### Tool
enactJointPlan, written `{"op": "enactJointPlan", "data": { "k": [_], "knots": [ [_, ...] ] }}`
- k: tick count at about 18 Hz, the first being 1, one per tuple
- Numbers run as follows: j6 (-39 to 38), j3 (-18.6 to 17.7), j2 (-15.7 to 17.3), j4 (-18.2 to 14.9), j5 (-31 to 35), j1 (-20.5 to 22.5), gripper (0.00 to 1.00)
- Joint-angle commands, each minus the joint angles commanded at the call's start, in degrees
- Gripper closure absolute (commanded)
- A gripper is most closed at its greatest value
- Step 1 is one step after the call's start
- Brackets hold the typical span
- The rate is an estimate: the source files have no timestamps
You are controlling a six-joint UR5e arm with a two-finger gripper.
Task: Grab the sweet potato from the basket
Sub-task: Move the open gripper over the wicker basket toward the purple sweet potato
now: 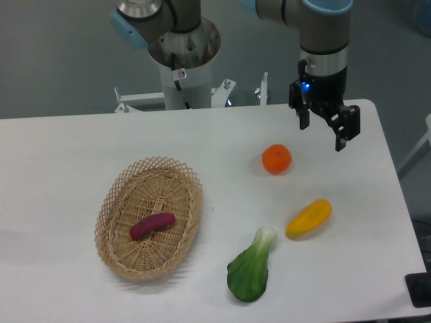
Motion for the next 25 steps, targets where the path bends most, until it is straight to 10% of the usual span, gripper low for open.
{"op": "enactJointPlan", "data": {
  "k": [11,20,25],
  "knots": [
    [-9.64,-3.69,2.02,0.35,-0.97,-4.21,0.0],
    [-43.39,-3.96,-2.63,4.74,-0.7,-19.76,0.0],
    [-45.09,-4.3,-6.06,4.83,-0.53,-25.74,0.0]
  ]
}}
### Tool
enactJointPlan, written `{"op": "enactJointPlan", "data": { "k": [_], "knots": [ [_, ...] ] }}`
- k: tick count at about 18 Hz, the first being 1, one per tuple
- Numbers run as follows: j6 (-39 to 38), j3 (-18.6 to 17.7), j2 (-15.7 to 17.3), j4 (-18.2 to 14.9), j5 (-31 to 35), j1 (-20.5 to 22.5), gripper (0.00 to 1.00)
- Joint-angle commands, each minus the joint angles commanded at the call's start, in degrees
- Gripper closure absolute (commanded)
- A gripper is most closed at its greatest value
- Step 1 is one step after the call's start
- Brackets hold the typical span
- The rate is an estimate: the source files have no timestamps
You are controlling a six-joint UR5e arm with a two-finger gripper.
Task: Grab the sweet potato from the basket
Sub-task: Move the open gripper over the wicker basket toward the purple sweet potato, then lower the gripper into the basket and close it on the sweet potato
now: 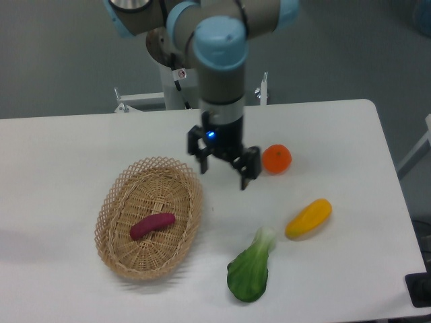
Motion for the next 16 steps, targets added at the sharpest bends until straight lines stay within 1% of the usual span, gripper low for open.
{"op": "enactJointPlan", "data": {
  "k": [2,3,4,5,6,7,8,12,16],
  "knots": [
    [1.4,-0.09,-2.46,0.35,0.09,-2.11,0.0],
    [2.02,-0.09,-3.77,1.31,0.09,-3.34,0.0],
    [2.46,-0.09,-5.09,3.23,0.09,-4.65,0.0],
    [2.46,-0.27,-5.63,3.95,0.09,-5.1,0.0],
    [4.03,-0.35,-7.29,4.91,0.09,-6.5,0.0],
    [7.52,-0.36,-10.09,5.01,0.18,-7.64,0.0],
    [7.99,-0.09,-11.16,5.1,0.18,-8.09,0.0],
    [8.17,-0.18,-13.54,6.15,0.35,-9.24,0.0],
    [8.26,-0.18,-13.81,6.06,0.35,-9.41,0.0]
  ]
}}
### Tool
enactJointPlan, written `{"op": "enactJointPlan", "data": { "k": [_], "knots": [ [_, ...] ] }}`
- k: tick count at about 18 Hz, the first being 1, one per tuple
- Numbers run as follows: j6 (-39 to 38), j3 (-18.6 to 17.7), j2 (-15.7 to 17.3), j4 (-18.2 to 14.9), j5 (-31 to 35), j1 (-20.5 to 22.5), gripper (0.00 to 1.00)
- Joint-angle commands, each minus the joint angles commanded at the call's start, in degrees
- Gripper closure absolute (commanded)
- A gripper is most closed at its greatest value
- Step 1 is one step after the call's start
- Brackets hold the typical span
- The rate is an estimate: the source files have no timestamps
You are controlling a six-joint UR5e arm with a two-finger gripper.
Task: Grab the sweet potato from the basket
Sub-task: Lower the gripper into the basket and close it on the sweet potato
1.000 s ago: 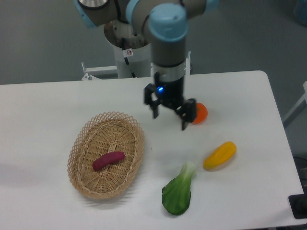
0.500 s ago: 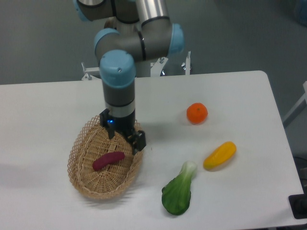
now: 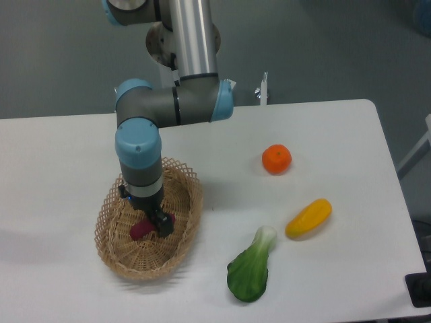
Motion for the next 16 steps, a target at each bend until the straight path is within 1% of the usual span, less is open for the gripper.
{"op": "enactJointPlan", "data": {
  "k": [7,8,9,10,12,14,15,16],
  "knots": [
    [-0.26,0.0,-0.97,0.26,0.44,-0.44,0.0],
    [-0.35,0.0,-1.05,0.35,0.79,-0.44,0.06],
    [-0.35,-0.09,-1.14,0.87,0.88,-0.53,0.17],
    [-0.35,-0.09,-1.23,1.14,0.88,-0.53,0.26],
    [-0.44,-0.09,-1.41,1.23,0.97,-0.7,0.37],
    [-0.53,-0.09,-1.41,1.4,0.97,-0.7,0.51],
    [-0.44,-0.09,-1.32,1.41,0.97,-0.7,0.61],
    [-0.53,-0.17,-1.32,1.41,0.97,-0.7,0.67]
  ]
}}
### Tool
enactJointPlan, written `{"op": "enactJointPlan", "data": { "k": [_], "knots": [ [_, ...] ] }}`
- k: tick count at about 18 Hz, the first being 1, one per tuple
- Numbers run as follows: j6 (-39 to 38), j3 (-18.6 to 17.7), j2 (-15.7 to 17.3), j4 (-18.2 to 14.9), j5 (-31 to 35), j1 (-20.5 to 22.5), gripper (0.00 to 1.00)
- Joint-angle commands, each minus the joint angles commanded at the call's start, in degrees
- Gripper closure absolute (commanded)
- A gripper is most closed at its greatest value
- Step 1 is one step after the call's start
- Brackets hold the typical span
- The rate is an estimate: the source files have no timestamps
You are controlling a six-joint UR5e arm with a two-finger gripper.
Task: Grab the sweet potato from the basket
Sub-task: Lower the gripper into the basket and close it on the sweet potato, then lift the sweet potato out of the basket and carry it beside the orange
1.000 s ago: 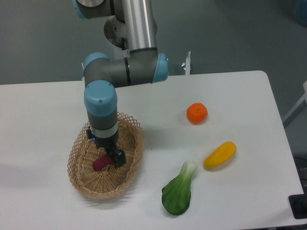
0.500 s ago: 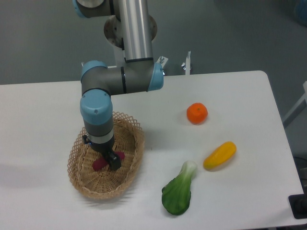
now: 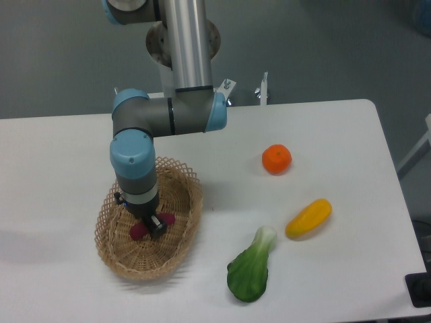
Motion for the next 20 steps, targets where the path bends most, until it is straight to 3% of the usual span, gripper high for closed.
{"op": "enactJointPlan", "data": {
  "k": [2,6,12,15,20],
  "knots": [
    [0.09,0.17,0.09,0.09,0.09,0.0,0.73],
    [0.53,0.79,1.31,0.09,-0.09,0.09,0.74],
    [1.4,2.36,5.97,-0.61,0.09,3.51,0.74],
    [2.02,6.05,7.64,-4.2,0.61,6.75,0.74],
    [10.88,10.89,10.54,-14.13,2.11,14.57,0.74]
  ]
}}
